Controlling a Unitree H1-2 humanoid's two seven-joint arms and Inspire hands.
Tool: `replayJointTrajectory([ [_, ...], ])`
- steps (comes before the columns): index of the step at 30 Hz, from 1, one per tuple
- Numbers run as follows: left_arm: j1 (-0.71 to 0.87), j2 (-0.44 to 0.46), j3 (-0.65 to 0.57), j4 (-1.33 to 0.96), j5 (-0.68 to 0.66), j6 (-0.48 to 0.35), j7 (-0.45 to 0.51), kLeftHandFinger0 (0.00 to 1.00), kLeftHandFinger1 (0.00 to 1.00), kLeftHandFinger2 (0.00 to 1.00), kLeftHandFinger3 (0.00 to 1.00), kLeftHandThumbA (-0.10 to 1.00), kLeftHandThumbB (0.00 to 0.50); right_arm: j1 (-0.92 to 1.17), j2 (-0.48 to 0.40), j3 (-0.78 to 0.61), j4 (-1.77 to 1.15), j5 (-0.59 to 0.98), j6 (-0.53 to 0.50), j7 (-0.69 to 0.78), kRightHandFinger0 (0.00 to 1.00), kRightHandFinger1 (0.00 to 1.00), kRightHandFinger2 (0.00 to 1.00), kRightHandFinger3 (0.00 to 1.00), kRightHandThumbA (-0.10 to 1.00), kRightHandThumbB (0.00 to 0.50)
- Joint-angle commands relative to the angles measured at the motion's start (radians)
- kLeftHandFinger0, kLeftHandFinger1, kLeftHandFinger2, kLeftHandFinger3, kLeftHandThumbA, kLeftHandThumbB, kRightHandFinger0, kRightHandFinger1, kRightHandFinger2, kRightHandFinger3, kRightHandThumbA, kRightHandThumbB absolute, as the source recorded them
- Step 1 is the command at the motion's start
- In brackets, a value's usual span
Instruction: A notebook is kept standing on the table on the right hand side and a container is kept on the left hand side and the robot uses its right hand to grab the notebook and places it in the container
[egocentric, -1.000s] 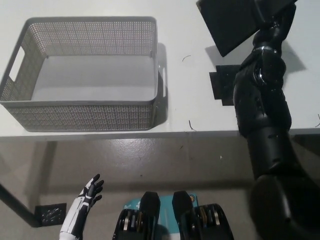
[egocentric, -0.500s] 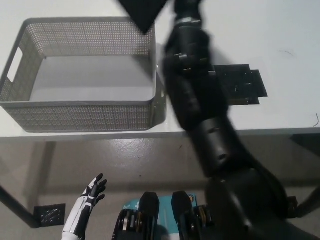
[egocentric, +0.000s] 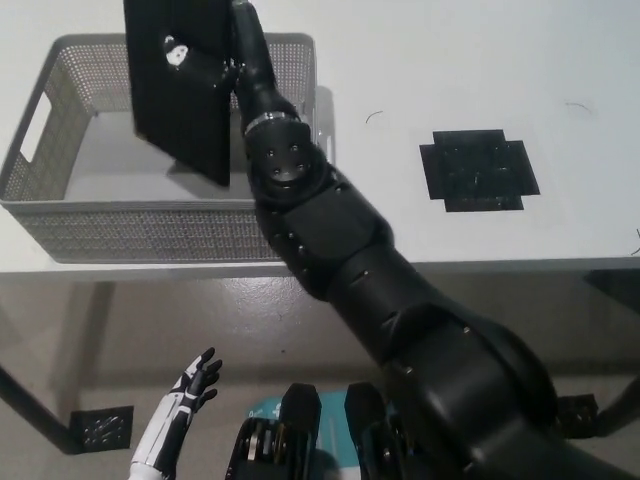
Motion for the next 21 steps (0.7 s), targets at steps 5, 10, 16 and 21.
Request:
replayJointTrajectory([
  [5,-0.008,0.012,0.001,-0.011,-0.004,-0.033,-0.011,1.00,1.00,1.00,1.00,1.00,0.188,-0.052,-0.068,0.066,-0.050,-0.085,-0.016,0.095,1.00,1.00,1.00,1.00,1.00,0.500],
  [10,-0.009,0.003,0.001,-0.005,0.002,-0.037,-0.001,1.00,1.00,1.00,1.00,1.00,0.142,0.001,-0.110,0.034,-0.248,-0.059,-0.008,0.119,1.00,1.00,1.00,1.00,1.00,0.495],
  [16,-0.008,0.003,0.006,-0.026,-0.015,-0.020,-0.010,1.00,1.00,1.00,1.00,1.00,0.155,0.277,-0.207,0.013,-1.003,-0.100,0.140,0.145,1.00,1.00,1.00,1.00,1.00,0.453],
  [21,0.008,0.009,0.003,-0.047,0.003,-0.006,-0.006,1.00,1.00,1.00,1.00,1.00,0.156,0.607,-0.218,-0.030,-1.480,-0.094,0.046,0.124,1.00,1.00,1.00,1.00,1.00,0.423],
])
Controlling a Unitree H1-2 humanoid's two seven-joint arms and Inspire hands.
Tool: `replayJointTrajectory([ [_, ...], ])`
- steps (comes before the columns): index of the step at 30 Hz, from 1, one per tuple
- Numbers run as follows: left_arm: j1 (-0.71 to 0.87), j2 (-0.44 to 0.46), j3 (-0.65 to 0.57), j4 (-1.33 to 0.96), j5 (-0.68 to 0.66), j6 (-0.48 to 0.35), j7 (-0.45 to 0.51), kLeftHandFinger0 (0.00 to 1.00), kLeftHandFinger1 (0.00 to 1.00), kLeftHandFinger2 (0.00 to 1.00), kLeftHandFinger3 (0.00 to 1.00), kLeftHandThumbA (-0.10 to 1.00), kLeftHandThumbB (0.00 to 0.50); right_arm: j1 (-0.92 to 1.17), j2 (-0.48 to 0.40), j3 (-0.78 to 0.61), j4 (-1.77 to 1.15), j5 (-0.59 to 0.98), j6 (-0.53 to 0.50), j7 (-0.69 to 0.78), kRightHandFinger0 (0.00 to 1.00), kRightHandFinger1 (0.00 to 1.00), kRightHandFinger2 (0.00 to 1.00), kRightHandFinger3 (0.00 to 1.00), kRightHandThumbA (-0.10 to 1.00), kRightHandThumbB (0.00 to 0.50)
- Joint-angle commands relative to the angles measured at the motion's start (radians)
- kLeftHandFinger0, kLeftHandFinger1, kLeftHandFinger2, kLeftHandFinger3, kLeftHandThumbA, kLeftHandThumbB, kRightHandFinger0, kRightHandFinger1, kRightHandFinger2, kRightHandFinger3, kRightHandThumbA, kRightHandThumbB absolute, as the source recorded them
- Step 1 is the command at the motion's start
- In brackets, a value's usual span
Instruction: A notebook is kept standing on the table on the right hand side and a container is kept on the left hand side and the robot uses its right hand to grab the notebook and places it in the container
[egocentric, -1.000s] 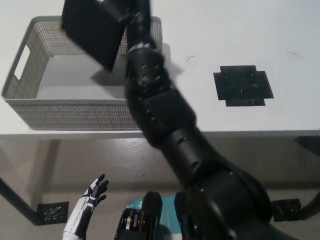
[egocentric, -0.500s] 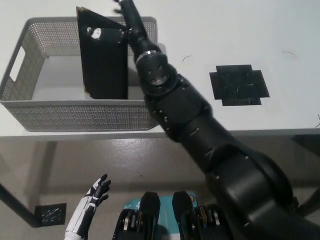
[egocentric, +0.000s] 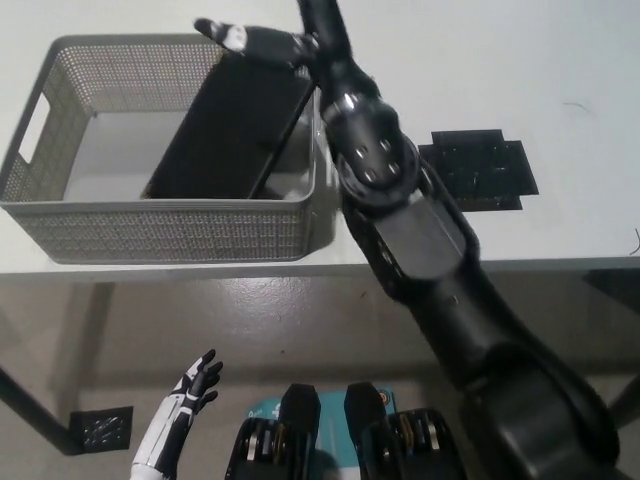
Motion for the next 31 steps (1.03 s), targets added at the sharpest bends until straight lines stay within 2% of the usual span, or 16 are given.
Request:
replayJointTrajectory([
  [1,0.013,0.015,0.001,-0.056,-0.002,-0.010,-0.009,1.00,1.00,1.00,1.00,1.00,0.160,0.393,-0.089,-0.068,-0.994,-0.078,0.001,0.025,1.00,1.00,1.00,1.00,1.00,0.405],
  [2,0.017,0.016,0.000,-0.058,-0.003,-0.009,-0.012,1.00,1.00,1.00,1.00,1.00,0.158,0.460,-0.090,-0.068,-1.055,-0.099,-0.010,0.024,1.00,1.00,1.00,1.00,1.00,0.426],
  [4,0.010,0.016,-0.003,-0.053,0.000,-0.016,-0.013,1.00,1.00,1.00,1.00,1.00,0.147,0.665,-0.099,-0.076,-1.168,-0.110,-0.117,0.023,1.00,1.00,1.00,1.00,1.00,0.409],
  [5,0.004,0.014,-0.004,-0.050,0.002,-0.017,-0.011,1.00,1.00,1.00,1.00,1.00,0.148,0.703,-0.102,-0.077,-1.179,-0.100,-0.136,0.024,1.00,1.00,1.00,1.00,1.00,0.431],
  [7,-0.002,0.015,-0.003,-0.045,0.008,-0.018,-0.008,1.00,1.00,1.00,1.00,1.00,0.146,0.789,-0.106,-0.070,-1.201,-0.071,-0.169,0.026,1.00,1.00,1.00,1.00,1.00,0.435],
  [9,-0.001,0.014,-0.004,-0.042,0.012,-0.022,-0.005,1.00,1.00,1.00,1.00,1.00,0.148,0.890,-0.110,-0.061,-1.218,-0.066,-0.210,0.028,1.00,1.00,1.00,1.00,1.00,0.388],
  [10,-0.002,0.014,-0.006,-0.041,0.017,-0.019,-0.004,1.00,1.00,1.00,1.00,1.00,0.152,0.982,-0.114,-0.061,-1.207,-0.092,-0.265,0.022,1.00,1.00,1.00,1.00,1.00,0.339],
  [13,-0.010,0.015,-0.008,-0.037,0.022,-0.016,-0.004,1.00,1.00,1.00,1.00,1.00,0.163,1.105,-0.130,-0.056,-1.172,-0.152,-0.307,-0.005,1.00,1.00,1.00,1.00,1.00,0.331],
  [17,-0.017,0.017,-0.010,-0.029,0.020,-0.021,-0.008,1.00,1.00,1.00,1.00,1.00,0.162,1.187,-0.154,-0.021,-1.125,-0.108,-0.308,-0.002,1.00,1.00,1.00,1.00,1.00,0.366],
  [19,-0.018,0.015,-0.010,-0.031,0.025,-0.028,-0.003,1.00,1.00,1.00,1.00,1.00,0.157,1.202,-0.168,-0.009,-1.080,-0.122,-0.308,-0.025,1.00,1.00,1.00,1.00,1.00,0.341],
  [20,-0.020,0.017,-0.009,-0.028,0.026,-0.030,-0.002,1.00,1.00,1.00,1.00,1.00,0.164,1.206,-0.168,-0.008,-1.067,-0.111,-0.308,-0.019,1.00,1.00,1.00,1.00,1.00,0.363],
  [23,-0.023,0.021,-0.006,-0.018,0.028,-0.039,0.001,1.00,1.00,1.00,1.00,1.00,0.160,1.213,-0.185,-0.005,-0.989,-0.082,-0.308,-0.015,1.00,1.00,1.00,1.00,1.00,0.379],
  [25,-0.023,0.021,-0.004,-0.021,0.024,-0.033,-0.001,1.00,1.00,1.00,1.00,1.00,0.156,1.209,-0.188,-0.022,-0.911,-0.054,-0.308,-0.005,1.00,1.00,1.00,1.00,1.00,0.419],
  [27,-0.021,0.021,-0.002,-0.034,0.019,-0.017,-0.003,1.00,1.00,1.00,1.00,1.00,0.167,1.201,-0.192,-0.035,-0.835,-0.046,-0.308,-0.002,1.00,1.00,1.00,1.00,1.00,0.415],
  [28,-0.024,0.021,0.000,-0.029,0.014,-0.021,-0.004,1.00,1.00,1.00,1.00,1.00,0.168,1.192,-0.201,-0.037,-0.791,-0.018,-0.308,0.017,1.00,1.00,1.00,1.00,1.00,0.389],
  [31,-0.027,0.019,0.001,-0.028,0.017,-0.020,0.000,1.00,1.00,1.00,1.00,1.00,0.163,1.167,-0.207,-0.060,-0.685,0.016,-0.308,0.033,1.00,1.00,1.00,1.00,1.00,0.414],
])
